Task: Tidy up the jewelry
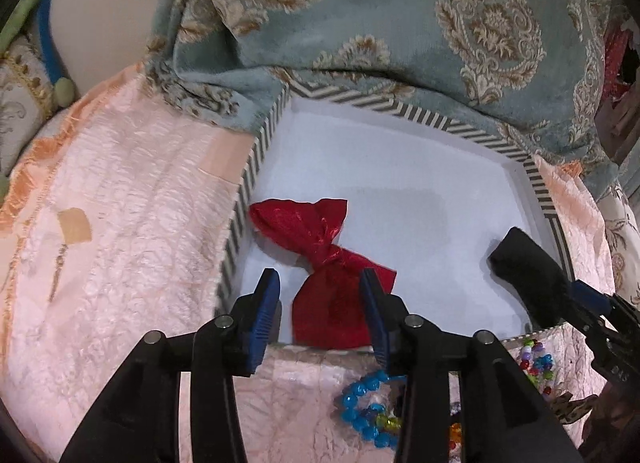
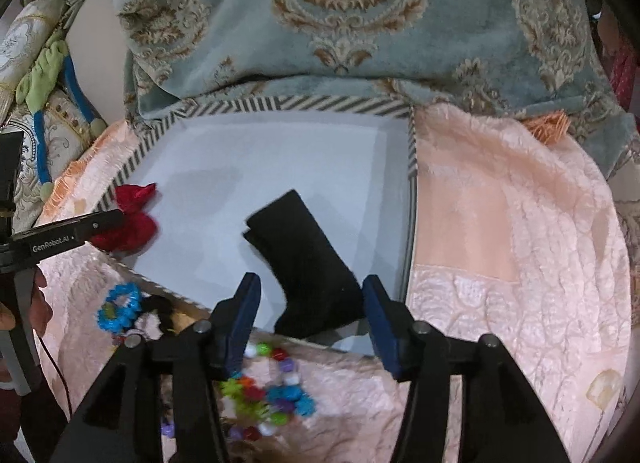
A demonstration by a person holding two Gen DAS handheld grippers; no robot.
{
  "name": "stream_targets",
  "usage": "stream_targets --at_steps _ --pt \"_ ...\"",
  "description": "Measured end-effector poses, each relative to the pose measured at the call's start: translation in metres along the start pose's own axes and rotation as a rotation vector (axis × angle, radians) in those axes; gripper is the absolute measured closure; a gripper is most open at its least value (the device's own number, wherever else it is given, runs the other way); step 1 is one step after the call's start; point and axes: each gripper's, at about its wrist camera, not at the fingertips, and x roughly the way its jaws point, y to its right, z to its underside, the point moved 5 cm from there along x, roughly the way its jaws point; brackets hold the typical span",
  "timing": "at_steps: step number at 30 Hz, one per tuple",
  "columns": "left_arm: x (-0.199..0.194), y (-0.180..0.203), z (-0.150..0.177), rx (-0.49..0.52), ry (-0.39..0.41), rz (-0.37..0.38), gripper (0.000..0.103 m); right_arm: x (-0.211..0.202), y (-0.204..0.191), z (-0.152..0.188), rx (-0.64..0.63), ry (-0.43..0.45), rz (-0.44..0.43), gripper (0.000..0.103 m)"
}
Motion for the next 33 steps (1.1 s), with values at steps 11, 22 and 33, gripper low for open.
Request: stream_targets --at_steps 11,22,33 --pt "-0.055 0.008 0.016 0.028 0.097 -0.015 0.078 -0.06 -0.029 0.013 0.023 0.087 0.0 0.045" --pt "-0.101 0.012 0.041 0.02 0.145 0.001 0.078 -0.115 -0.066 0.033 -0.017 0.169 -0.005 0.038" --pt "-0.134 0.011 0.059 0.037 0.203 -0.047 0.078 -0.134 -0.076 0.049 -0.023 0.173 0.001 0.038"
